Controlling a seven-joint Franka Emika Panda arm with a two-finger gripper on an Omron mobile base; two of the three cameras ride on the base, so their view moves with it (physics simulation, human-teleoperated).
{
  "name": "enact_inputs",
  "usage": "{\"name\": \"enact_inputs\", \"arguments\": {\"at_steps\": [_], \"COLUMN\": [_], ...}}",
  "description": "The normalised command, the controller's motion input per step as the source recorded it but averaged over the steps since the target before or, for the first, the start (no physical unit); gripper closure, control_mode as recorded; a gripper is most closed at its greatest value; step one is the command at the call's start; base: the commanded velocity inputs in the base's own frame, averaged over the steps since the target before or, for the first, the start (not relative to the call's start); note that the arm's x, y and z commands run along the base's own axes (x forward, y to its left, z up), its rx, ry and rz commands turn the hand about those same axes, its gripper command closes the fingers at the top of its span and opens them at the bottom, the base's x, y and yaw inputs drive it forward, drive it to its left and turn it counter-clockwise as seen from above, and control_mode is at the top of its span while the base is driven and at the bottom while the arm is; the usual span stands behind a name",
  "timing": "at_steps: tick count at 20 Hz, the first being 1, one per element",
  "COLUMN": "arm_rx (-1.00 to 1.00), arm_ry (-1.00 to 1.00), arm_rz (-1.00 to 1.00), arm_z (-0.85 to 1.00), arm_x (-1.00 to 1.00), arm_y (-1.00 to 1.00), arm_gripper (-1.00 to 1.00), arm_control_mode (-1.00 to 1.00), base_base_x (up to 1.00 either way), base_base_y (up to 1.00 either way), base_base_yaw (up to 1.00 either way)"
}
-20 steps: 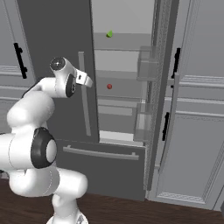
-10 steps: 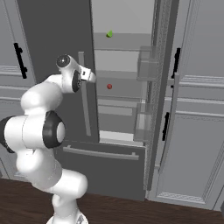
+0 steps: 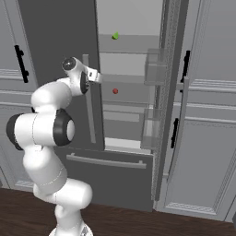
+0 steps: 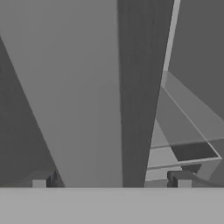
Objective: Take the strawberry from the fridge and place it on top of the pancake, located on the dining counter.
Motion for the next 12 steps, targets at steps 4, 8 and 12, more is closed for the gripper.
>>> {"name": "enact_inputs", "arguments": {"at_steps": [4,8,12], "arm_rx": [0.0,0.0,0.0], "arm_ry": [-0.15,-0.05,0.0], "arm_rz": [0.0,0.02,0.0], "arm_z": [-0.17,-0.04,0.0], "arm_x": [0.37,0.25,0.08], "arm_y": [0.0,0.0,0.0], "arm_gripper": [-1.0,1.0,1.0], "arm_control_mode": [-1.0,-1.0,-1.0], "base_base_x": [0.0,0.0,0.0], "base_base_y": [0.0,0.0,0.0], "base_base_yaw": [0.0,0.0,0.0]}}
